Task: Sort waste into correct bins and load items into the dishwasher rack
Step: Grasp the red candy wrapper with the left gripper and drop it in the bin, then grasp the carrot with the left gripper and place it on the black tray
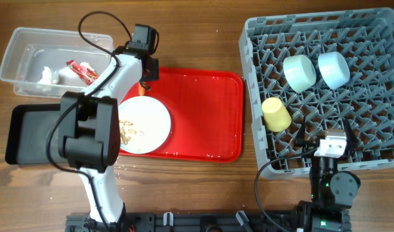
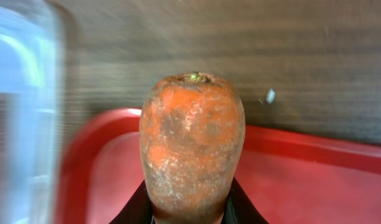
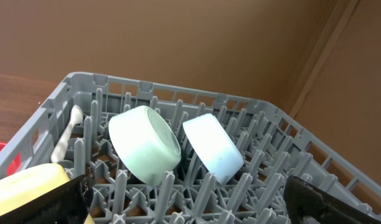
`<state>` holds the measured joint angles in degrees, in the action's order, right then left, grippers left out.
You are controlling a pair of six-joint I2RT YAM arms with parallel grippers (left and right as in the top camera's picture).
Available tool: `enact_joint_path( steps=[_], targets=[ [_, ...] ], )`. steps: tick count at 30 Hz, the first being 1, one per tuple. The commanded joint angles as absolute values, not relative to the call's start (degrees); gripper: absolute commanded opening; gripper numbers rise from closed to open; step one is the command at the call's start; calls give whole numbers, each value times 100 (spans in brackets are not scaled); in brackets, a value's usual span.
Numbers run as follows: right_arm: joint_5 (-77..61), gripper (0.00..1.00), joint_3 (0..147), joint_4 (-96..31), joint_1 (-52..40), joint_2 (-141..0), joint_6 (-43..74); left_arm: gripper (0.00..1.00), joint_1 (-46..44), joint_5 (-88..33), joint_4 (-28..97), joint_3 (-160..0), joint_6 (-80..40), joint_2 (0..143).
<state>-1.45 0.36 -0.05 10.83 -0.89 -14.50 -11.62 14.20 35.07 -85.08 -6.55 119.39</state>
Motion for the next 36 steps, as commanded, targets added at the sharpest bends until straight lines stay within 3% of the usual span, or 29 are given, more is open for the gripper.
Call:
enact_joint_path(
  steps=[1,4,7,11,13,17,18,19,21,24,26,28,31,35,36],
  targets=[
    [-242,100,30,19,1111,-21,-1500,10,-1133,1964,3579,-8842,-1116,10652],
    [-242,100,30,19,1111,-21,-1498,4,-1066,1957,4368,-8842,-2128,9662],
    [-242,100,30,19,1111,-21,-1500,4,-663,1994,6407,-8825,-3837,8792],
    [-242,100,30,19,1111,-21,-1498,4,189,2412,7636,-8359,-5081,8571],
    [-242,100,30,19,1111,-21,-1500,4,827,2405,7422,-7395,-5885,8573],
    [-242,100,30,19,1111,-21,-1500,4,1627,2040,6040,-5752,-6217,8582],
    [-242,100,30,19,1111,-21,-1498,9,1802,1933,5662,-5505,-6217,8584],
    [-242,100,30,19,1111,-21,-1500,44,1940,1861,5384,-5393,-6211,8604],
    [-242,100,30,19,1111,-21,-1500,78,1977,1605,5146,-5435,-5422,8567],
    [-242,100,30,19,1111,-21,-1500,90,1914,1328,5557,-5870,-5308,8407],
    [-242,100,30,19,1111,-21,-1500,87,1494,242,5730,-6335,-4720,8204],
    [-242,100,30,19,1111,-21,-1500,86,548,-34,5699,-6434,-4180,8121],
    [-242,100,30,21,1111,-21,-1500,77,-1446,58,5439,-6429,-3011,8521],
    [-242,100,30,19,1111,-21,-1498,75,-3044,1035,5295,-6429,-2906,9430],
    [-242,100,30,19,1111,-21,-1498,69,-3293,1109,5247,-6429,-2893,9730]
  ],
)
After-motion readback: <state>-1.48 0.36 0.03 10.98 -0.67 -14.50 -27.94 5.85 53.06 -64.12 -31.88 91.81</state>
